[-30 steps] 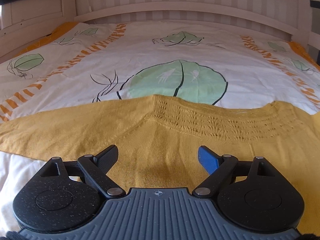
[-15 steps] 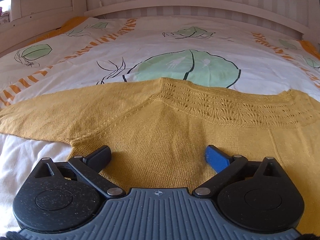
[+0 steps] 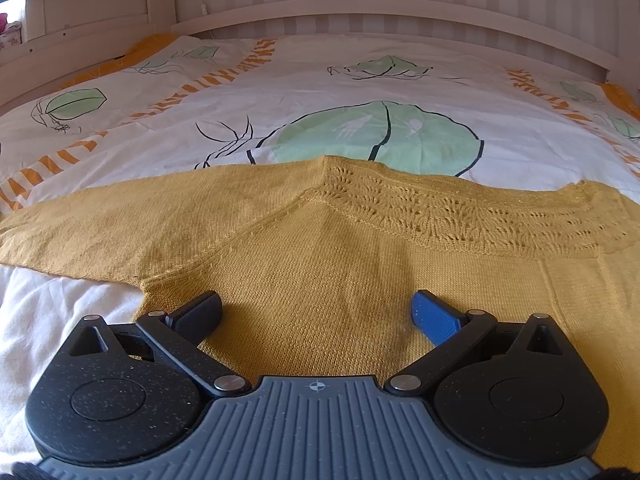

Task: Fold small clothes
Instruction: 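Lift the sleeve with the right gripper, lay it across the body, open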

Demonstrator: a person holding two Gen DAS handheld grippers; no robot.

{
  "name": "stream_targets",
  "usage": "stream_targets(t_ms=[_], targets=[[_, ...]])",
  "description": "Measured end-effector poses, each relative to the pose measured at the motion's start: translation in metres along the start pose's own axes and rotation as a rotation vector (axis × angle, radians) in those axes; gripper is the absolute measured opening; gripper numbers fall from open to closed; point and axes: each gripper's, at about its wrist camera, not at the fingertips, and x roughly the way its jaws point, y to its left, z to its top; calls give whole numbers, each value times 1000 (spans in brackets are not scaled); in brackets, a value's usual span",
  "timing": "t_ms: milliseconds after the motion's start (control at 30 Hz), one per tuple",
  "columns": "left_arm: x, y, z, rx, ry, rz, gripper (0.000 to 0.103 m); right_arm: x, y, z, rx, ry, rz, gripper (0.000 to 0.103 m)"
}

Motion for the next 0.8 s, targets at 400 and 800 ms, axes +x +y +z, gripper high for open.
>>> stream_targets(t_ms=[400,800], targets=[[1,0,1,2,-1,3,103,-93,27,15,-70,-108,163,7],[1,1,0,-4,0,-1,103,-199,139,-32,-288,-114,510,7]])
